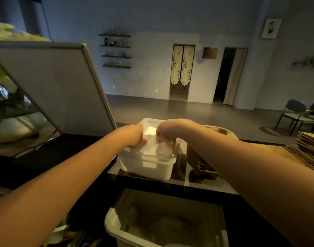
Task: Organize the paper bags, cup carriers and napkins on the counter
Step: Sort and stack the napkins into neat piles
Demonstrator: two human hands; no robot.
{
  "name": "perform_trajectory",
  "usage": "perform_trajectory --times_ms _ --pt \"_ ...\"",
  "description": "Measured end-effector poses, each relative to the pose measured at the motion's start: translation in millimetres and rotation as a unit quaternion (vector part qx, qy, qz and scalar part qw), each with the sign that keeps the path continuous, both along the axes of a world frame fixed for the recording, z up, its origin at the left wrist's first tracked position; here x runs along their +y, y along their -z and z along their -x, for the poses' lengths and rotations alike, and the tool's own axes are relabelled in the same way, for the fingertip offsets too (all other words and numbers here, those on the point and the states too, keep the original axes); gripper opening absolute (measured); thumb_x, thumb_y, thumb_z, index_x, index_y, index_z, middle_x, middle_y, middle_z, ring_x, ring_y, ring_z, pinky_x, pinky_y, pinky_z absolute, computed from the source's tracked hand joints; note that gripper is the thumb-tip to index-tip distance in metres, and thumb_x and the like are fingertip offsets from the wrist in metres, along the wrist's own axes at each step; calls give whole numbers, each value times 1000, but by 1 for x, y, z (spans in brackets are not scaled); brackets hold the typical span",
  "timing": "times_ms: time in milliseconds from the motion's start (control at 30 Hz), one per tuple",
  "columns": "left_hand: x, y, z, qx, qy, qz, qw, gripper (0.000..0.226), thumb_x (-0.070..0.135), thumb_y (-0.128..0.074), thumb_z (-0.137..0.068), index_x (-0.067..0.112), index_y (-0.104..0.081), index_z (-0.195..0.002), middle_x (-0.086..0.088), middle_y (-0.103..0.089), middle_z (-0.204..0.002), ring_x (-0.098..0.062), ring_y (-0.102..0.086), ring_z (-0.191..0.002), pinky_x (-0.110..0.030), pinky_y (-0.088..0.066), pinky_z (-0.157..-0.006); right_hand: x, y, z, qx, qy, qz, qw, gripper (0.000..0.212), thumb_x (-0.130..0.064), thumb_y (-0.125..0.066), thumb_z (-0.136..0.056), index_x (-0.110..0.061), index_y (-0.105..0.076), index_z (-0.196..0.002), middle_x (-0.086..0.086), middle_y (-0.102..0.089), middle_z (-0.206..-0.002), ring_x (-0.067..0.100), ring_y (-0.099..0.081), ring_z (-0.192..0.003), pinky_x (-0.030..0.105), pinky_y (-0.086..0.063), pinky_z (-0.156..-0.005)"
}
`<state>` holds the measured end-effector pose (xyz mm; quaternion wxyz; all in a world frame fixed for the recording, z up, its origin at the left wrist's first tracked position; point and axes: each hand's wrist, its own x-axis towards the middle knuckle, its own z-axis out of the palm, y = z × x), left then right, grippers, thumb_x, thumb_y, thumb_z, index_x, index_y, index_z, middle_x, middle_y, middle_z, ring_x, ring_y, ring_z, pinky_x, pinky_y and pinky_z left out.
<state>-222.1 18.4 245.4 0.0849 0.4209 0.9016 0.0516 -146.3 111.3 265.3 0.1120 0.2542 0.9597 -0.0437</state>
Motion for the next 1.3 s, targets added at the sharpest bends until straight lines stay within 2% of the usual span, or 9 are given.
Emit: perform_trajectory --times_ms 67,200,300,400,667,900,1067,1167,1300 --pt "4 3 1 7 3 29 1000 47 36 -45 -96 11 -40 -136 -12 -51 -130 -30 -51 -113 -36 -40 -94 1 5 1 -19 2 10 1000 28 -10 -58 -90 -3 -61 -117 6 -55 -96 18 -50 -86 29 -44 -78" --pt "9 8 2 53 -12 74 996 42 45 -40 -96 20 -45 -129 -5 -55 -122 -25 -51 -108 -36 -37 -93 4 15 8 -80 40 -41 995 18 -23 -56 -91 -11 -57 -79 2 -56 -84 19 -53 -84 33 -43 -92" --pt "10 9 -3 125 -16 101 987 37 45 -31 -98 18 -53 -110 -2 -58 -110 -22 -50 -102 -35 -31 -90 0 11 3 -37 29 -110 993 18 -33 -59 -90 -17 -55 -96 1 -51 -94 21 -48 -92 34 -42 -88" --pt "12 10 -7 143 -18 143 979 30 36 -32 -101 19 -55 -111 -2 -56 -114 -24 -48 -114 -40 -27 -104 -4 8 -3 2 23 -143 989 31 -37 -61 -89 -18 -59 -113 0 -48 -97 19 -47 -90 28 -39 -76" --pt "7 15 0 35 -5 113 993 50 37 -27 -101 2 -56 -119 -16 -57 -122 -30 -50 -116 -37 -36 -102 -3 14 -9 -32 3 -143 989 23 -30 -59 -88 -18 -58 -108 -1 -52 -94 19 -50 -89 30 -38 -75" --pt "10 17 0 88 -33 103 990 47 45 -27 -99 11 -58 -108 -7 -52 -100 -26 -53 -101 -37 -40 -93 -9 9 -18 5 8 -127 992 31 -23 -60 -88 -14 -58 -118 1 -52 -97 19 -51 -91 31 -41 -82" --pt "11 0 -7 120 -70 113 984 46 50 -27 -98 15 -57 -103 -3 -53 -93 -21 -50 -87 -30 -38 -77 -18 -6 -28 106 -12 -156 982 23 -17 -51 -95 -12 -59 -116 -1 -46 -90 18 -48 -86 27 -40 -73" --pt "7 -15 -14 162 -40 54 985 46 48 -27 -98 17 -59 -110 -3 -57 -102 -21 -52 -87 -33 -40 -78 -23 -22 -42 158 -18 -163 974 22 -21 -53 -94 -15 -60 -115 0 -55 -102 17 -50 -87 29 -42 -70" --pt "-5 -39 -55 142 43 -112 983 28 41 -36 -98 26 -58 -107 -5 -61 -107 -22 -55 -88 -40 -47 -85 -26 -37 -90 253 -20 -131 958 24 -27 -58 -92 -16 -62 -113 2 -61 -109 21 -59 -97 37 -52 -85"
